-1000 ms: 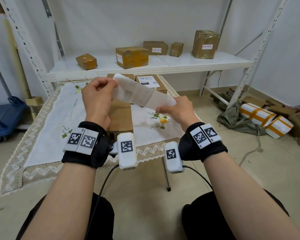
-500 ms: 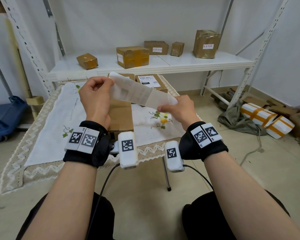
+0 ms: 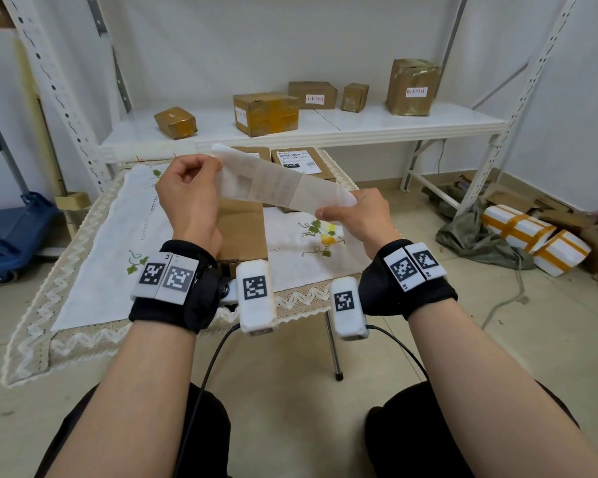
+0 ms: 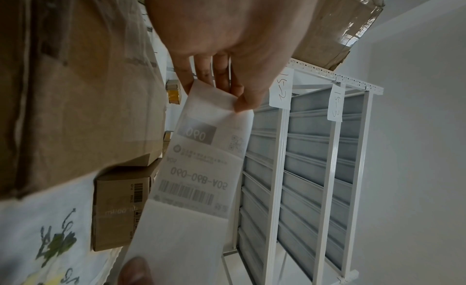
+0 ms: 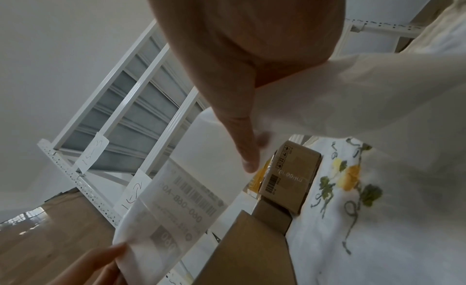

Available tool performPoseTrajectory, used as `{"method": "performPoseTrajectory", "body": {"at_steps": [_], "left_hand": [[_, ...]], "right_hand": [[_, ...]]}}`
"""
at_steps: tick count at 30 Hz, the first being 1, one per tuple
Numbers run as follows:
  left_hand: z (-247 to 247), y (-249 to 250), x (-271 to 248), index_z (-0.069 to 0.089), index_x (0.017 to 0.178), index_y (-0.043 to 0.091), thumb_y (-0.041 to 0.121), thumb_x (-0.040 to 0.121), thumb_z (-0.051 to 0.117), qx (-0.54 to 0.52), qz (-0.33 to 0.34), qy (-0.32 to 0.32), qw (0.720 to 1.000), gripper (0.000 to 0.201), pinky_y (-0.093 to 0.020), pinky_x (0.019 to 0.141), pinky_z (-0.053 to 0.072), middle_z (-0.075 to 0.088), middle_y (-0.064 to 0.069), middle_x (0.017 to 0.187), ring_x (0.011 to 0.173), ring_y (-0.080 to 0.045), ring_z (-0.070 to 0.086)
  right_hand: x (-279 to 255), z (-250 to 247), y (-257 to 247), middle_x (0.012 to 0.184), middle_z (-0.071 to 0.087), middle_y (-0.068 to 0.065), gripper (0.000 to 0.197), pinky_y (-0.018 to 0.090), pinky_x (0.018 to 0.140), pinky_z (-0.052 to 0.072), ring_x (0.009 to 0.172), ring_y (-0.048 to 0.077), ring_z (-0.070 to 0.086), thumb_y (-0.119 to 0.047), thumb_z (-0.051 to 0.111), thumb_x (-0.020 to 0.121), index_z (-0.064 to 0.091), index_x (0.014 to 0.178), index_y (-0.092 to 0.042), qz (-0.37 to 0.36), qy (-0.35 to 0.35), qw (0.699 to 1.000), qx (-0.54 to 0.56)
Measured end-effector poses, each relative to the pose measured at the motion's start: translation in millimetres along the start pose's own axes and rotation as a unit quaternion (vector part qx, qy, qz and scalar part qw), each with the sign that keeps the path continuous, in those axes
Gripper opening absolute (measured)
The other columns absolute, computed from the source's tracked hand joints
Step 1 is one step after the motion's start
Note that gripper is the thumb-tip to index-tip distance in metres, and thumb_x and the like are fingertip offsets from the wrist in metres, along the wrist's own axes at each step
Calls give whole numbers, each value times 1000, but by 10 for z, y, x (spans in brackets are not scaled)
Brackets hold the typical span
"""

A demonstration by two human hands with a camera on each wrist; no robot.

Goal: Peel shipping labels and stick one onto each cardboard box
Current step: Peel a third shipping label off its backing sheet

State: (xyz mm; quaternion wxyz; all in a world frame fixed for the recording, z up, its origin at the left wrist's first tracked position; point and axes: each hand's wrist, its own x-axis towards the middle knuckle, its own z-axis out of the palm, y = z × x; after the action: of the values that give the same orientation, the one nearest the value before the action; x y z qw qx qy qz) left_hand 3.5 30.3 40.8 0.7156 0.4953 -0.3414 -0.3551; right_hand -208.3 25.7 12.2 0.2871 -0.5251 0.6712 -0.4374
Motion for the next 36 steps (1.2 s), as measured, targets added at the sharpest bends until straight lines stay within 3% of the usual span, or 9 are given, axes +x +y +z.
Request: {"method": "performPoseTrajectory", "body": {"at_steps": [8, 12, 15, 19, 22, 26, 29, 33, 36], "left_hand": [[-7, -6, 10, 68, 80, 26, 10, 88, 69, 6, 11, -3, 1000, 18, -33, 96, 55, 64, 14, 81, 81, -4, 58], [-16, 13, 29, 67, 85, 24, 10, 90, 68, 20, 23, -45, 998, 15, -28, 86, 54, 65, 12, 85, 81, -4, 59], [-18, 12, 16, 69, 95, 19, 11, 91, 68, 38, 42, -62, 996, 9, -18, 76, 49, 65, 12, 87, 77, 1, 57], [-8, 8, -13, 68, 99, 19, 13, 94, 67, 61, 52, -79, 994, 8, -14, 72, 45, 62, 14, 88, 77, 4, 54], [-18, 9, -8, 68, 99, 19, 13, 93, 67, 65, 52, -81, 993, 8, -15, 73, 45, 62, 13, 90, 81, 2, 54], [-24, -5, 7, 67, 95, 21, 14, 93, 68, 66, 42, -87, 993, 8, -18, 75, 45, 63, 12, 93, 85, -2, 54], [-28, -16, 9, 67, 94, 21, 13, 93, 67, 66, 33, -86, 994, 8, -19, 77, 46, 63, 12, 92, 84, -2, 54], [-45, -12, 26, 69, 85, 25, 14, 90, 69, 49, 1, -73, 996, 13, -34, 93, 53, 66, 8, 95, 92, -11, 58], [-47, 7, 22, 70, 83, 25, 13, 89, 69, 38, -11, -64, 997, 14, -37, 98, 54, 68, 6, 95, 94, -13, 60]], "right_hand": [[8, -4, 17, 91, 73, 9, 27, 46, 85, 56, 91, 30, 70, -25, 90, 70, 75, 89, -11, -17, -5, 1000, 4], [-56, -28, -8, 70, 70, -5, 19, 30, 69, 53, 70, 14, 67, -30, 88, 75, 74, 79, -18, -72, -30, 996, 32], [-111, -19, -67, 77, 74, -10, 12, 21, 67, 50, 72, 7, 70, -33, 83, 82, 76, 85, -23, -108, -39, 990, 81], [-116, 8, -98, 80, 74, -5, 11, 25, 65, 56, 69, 10, 70, -26, 80, 86, 72, 78, -27, -115, -37, 988, 91], [-80, 18, -84, 82, 75, 1, 15, 32, 67, 57, 73, 18, 71, -23, 84, 81, 72, 74, -26, -120, -25, 990, 76], [-49, 3, -70, 73, 69, -10, 19, 16, 55, 49, 56, 0, 64, -16, 84, 80, 70, 73, -27, -126, -25, 988, 90], [-45, 9, -77, 74, 70, -9, 12, 15, 55, 48, 57, 0, 64, -21, 83, 83, 73, 76, -24, -116, -24, 987, 111], [-16, 15, -72, 81, 72, -6, 7, 19, 62, 49, 68, 10, 66, -26, 83, 82, 77, 80, -23, -96, -15, 987, 131], [21, 56, -60, 97, 77, 2, 11, 35, 81, 57, 89, 22, 71, -32, 86, 76, 79, 77, -23, -73, -4, 985, 156]]}}
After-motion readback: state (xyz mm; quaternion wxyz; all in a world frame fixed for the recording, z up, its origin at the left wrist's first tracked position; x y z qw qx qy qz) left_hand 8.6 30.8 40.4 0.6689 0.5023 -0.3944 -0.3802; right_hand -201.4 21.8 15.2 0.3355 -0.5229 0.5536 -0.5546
